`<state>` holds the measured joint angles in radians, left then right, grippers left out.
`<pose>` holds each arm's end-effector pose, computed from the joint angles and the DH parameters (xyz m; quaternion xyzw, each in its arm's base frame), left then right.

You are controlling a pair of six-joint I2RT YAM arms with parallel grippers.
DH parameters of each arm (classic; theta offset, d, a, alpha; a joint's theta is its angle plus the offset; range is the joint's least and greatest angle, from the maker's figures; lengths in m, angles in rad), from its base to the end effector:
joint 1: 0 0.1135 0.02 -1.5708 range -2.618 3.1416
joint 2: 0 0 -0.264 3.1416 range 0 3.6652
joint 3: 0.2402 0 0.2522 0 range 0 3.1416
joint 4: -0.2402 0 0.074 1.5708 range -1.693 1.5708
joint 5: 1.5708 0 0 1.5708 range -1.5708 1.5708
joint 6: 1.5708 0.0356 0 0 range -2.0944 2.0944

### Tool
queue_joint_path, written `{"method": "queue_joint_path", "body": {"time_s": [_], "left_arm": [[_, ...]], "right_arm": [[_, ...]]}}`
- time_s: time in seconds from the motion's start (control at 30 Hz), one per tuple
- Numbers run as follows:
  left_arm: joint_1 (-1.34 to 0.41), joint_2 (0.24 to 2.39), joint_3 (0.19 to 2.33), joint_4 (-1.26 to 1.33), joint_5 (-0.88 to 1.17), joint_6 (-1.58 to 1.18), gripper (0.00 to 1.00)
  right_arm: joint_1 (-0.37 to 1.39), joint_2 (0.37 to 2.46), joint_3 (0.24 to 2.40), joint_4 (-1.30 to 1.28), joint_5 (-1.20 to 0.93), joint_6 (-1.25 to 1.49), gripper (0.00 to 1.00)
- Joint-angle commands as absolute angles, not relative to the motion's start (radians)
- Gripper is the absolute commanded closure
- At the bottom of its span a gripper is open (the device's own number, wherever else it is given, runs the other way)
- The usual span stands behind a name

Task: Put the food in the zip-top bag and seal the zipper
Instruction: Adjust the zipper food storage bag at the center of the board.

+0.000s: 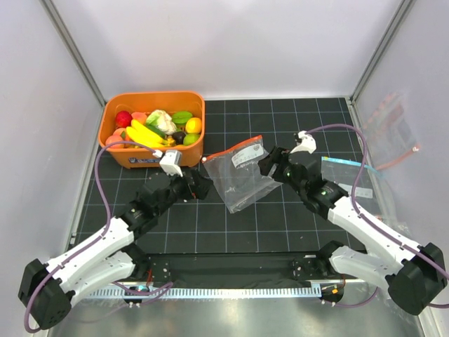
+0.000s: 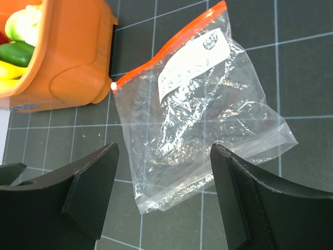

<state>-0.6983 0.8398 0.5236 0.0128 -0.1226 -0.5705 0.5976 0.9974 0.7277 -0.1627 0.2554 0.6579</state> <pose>0.1556 -0.1250 0.2582 0.0152 0.8050 -0.3105 0.5053 0.1930 0.1205 0.2824 0.0938 0.8330 0.2271 0.4957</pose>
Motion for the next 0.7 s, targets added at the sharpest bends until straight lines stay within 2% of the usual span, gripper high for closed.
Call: {"method": "queue_joint_path", "body": {"time_s": [0.0,0.17,0.2,0.27,0.4,0.53,0.67], "left_arm": [[-0.701,0.847,0.572,0.003,-0.169,-0.56,0.0],[-0.701,0.845,0.581,-0.025,-0.202,-0.554,0.0],[-0.703,0.842,0.58,-0.028,-0.204,-0.552,0.0],[-0.703,0.839,0.577,-0.028,-0.212,-0.551,0.0],[-0.703,0.847,0.58,-0.029,-0.212,-0.549,0.0],[-0.701,0.85,0.581,-0.029,-0.213,-0.548,0.0],[-0.701,0.845,0.583,-0.037,-0.213,-0.548,0.0]], "right_arm": [[0.6,1.014,0.756,-0.172,0.305,0.704,0.21],[0.633,1.155,0.824,-0.242,0.379,0.726,0.2],[0.641,1.17,0.837,-0.268,0.47,0.765,0.06],[0.652,1.21,0.877,-0.369,0.573,0.816,0.0],[0.653,1.21,0.891,-0.439,0.629,0.899,0.0],[0.652,1.151,0.708,-0.26,0.554,1.067,0.0],[0.652,1.143,0.66,-0.202,0.52,1.121,0.0]]}}
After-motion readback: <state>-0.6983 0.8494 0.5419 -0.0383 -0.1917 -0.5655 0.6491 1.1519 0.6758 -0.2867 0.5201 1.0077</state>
